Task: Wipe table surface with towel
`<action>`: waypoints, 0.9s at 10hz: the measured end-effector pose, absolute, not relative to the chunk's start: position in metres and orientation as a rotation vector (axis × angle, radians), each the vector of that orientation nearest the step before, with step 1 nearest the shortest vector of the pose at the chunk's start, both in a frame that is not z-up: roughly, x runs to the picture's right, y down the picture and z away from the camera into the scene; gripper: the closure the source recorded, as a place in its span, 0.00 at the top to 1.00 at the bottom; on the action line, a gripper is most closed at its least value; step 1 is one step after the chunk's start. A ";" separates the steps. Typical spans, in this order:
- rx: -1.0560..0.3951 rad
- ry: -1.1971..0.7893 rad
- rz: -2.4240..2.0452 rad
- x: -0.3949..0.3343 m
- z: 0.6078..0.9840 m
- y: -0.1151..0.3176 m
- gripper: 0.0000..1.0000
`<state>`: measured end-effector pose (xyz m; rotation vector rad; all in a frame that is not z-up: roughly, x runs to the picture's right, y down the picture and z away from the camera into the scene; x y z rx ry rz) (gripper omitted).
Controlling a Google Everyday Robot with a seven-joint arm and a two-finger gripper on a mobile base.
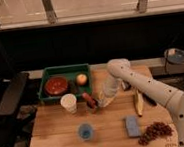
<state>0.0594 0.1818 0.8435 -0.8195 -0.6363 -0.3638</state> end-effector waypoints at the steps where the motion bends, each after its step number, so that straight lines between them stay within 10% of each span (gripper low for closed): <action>1: -0.838 -0.636 -0.353 0.062 0.833 0.196 0.00; 9: -0.841 -0.489 -0.322 0.159 0.849 0.171 0.00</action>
